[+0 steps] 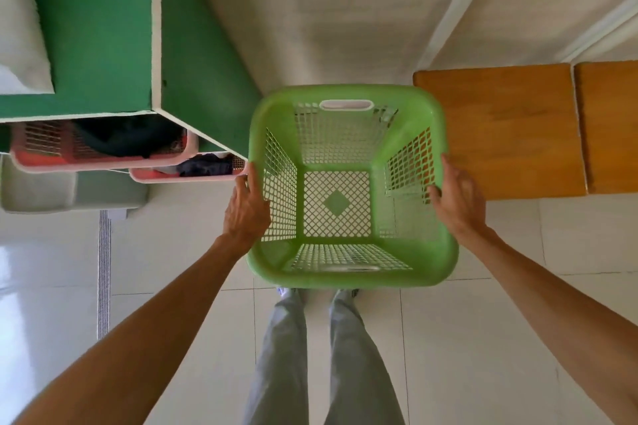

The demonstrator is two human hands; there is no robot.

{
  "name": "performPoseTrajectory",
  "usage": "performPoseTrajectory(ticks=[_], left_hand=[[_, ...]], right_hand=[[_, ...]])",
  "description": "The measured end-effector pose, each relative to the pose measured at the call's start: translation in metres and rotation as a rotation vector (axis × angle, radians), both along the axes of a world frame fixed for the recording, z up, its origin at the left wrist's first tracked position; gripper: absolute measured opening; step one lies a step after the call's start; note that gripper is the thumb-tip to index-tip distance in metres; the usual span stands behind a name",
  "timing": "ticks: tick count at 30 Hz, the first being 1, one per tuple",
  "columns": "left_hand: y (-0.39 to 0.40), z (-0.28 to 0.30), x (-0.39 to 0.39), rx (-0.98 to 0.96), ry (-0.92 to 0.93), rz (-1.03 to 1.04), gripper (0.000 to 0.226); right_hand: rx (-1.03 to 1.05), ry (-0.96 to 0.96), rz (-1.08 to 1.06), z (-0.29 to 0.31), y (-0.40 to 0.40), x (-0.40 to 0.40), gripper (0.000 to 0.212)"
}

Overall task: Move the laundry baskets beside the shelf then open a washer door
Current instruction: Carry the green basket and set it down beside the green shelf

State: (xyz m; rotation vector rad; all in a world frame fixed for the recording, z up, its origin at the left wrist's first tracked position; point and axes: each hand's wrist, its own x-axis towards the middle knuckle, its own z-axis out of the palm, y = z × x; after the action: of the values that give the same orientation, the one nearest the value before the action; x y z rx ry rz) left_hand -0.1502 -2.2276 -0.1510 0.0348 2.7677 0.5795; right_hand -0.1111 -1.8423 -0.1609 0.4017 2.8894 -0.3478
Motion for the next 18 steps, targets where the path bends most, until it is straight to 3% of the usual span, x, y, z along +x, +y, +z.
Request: performPoseTrajectory(ticks=[6, 18], left_hand=[[0.002, -0.041, -0.032, 0.023, 0.043, 0.124, 0.079], [0.015, -0.111, -0.053, 0.039, 0.116, 0.138, 0.081]], right_hand=[[-0.030, -0.018, 0.013, -0.034, -0.005, -0.046, 0.070], [0.029, -0.073, -0.012, -0.084, -0.003, -0.101, 0.082]])
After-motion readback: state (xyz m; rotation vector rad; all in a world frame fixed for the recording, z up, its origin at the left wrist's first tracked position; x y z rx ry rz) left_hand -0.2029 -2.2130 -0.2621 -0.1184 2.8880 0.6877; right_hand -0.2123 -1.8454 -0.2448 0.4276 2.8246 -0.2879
